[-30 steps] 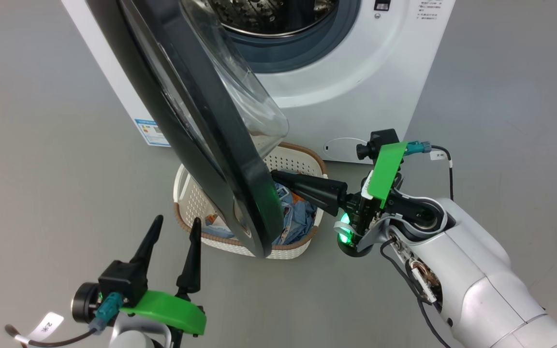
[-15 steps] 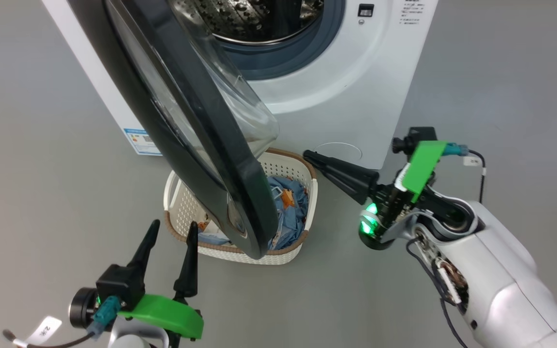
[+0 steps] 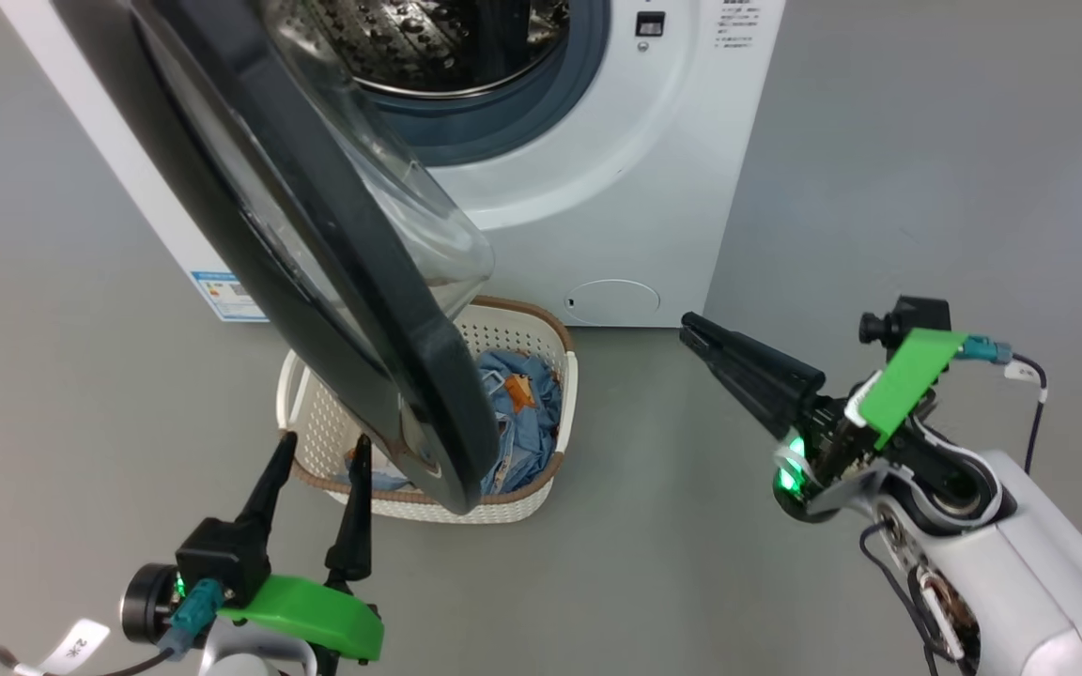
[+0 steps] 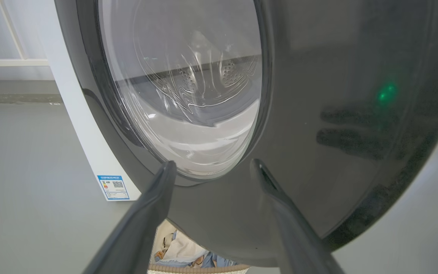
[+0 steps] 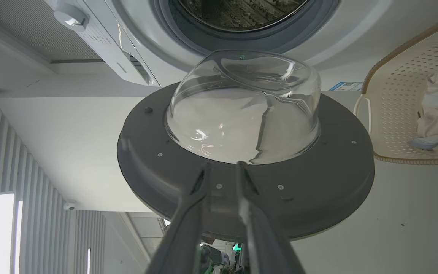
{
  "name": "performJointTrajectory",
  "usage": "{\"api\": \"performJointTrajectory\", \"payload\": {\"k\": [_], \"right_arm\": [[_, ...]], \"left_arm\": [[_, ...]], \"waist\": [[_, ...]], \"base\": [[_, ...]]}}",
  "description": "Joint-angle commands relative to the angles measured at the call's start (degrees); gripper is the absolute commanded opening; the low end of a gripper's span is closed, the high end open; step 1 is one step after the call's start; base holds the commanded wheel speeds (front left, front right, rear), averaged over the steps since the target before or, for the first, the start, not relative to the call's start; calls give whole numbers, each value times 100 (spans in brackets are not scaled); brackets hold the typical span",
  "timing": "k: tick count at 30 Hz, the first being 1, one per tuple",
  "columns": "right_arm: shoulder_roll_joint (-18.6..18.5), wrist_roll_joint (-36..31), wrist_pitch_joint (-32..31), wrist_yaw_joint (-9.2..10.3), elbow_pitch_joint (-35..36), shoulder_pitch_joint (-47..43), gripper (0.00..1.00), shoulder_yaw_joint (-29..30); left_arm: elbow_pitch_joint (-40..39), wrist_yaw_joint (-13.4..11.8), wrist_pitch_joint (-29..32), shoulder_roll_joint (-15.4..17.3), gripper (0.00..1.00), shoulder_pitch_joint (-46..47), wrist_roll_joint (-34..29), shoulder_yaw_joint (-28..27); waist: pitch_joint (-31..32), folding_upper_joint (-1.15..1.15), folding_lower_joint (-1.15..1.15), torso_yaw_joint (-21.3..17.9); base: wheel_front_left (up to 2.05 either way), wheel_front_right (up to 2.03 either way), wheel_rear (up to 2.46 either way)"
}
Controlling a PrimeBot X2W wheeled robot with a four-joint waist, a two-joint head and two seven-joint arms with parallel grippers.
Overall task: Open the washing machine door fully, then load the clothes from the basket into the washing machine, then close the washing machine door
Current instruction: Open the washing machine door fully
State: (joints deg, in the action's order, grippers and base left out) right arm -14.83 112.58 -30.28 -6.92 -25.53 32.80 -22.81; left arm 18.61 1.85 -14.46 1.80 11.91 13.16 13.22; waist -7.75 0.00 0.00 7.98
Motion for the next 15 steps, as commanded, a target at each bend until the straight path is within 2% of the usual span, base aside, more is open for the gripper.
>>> {"api": "performJointTrajectory", "payload": {"k": [1,15], "right_arm": [[10,-77,60,-57,208,-99,100,-5],[-378,-980,1236,-57,1032,-1501,100,352]], "left_arm": [[-92,29,-54,108,100,10,-46,-204],[-59,86,-54,108,100,-126,-148,-401]], "waist": [[23,0,0,-43],[165,0,0,-212]], "base": [[0,0,0],[0,0,0]]}}
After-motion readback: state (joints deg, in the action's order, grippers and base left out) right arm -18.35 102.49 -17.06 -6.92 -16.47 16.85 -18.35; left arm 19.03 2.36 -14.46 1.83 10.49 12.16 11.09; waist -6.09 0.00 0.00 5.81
